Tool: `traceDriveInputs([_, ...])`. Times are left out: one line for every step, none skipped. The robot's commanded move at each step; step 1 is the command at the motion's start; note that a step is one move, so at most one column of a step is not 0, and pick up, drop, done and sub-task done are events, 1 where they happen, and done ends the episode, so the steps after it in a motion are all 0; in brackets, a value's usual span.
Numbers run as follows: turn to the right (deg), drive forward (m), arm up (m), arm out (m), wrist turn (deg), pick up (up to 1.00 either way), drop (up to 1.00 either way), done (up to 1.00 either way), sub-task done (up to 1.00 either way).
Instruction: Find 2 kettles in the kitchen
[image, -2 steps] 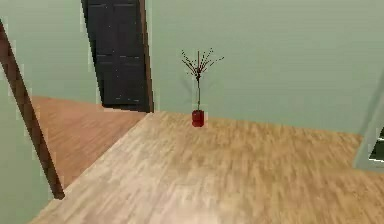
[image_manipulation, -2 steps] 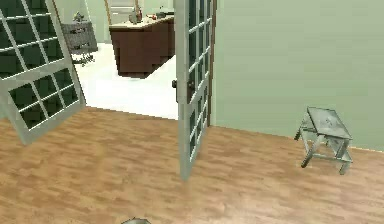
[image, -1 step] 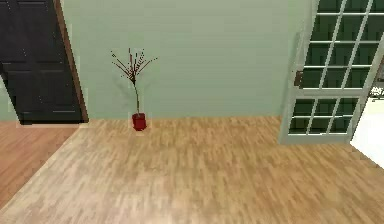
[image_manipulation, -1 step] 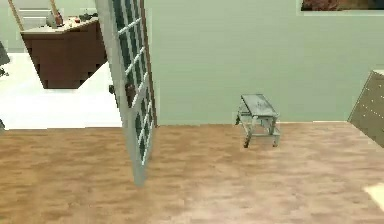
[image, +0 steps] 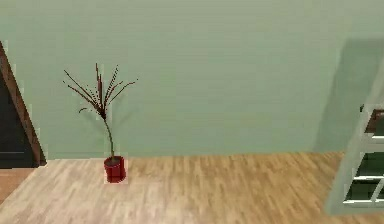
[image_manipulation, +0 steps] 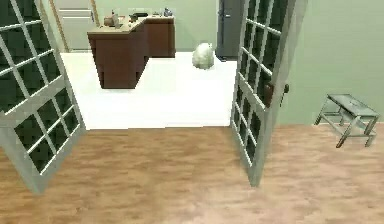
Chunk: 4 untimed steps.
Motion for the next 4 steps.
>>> traceDriveInputs([12.0,0.00,0.00,0.00,0.0,0.00,0.00,0.00,0.00])
traceDriveInputs([0.0,0.15,0.00,0.00,0.0,0.00,0.00,0.00,0.00])
traceDriveInputs([45.0,0.00,0.00,0.00,0.0,0.00,0.00,0.00,0.00])
traceDriveInputs([30.0,0.00,0.00,0.00,0.0,0.00,0.00,0.00,0.00])
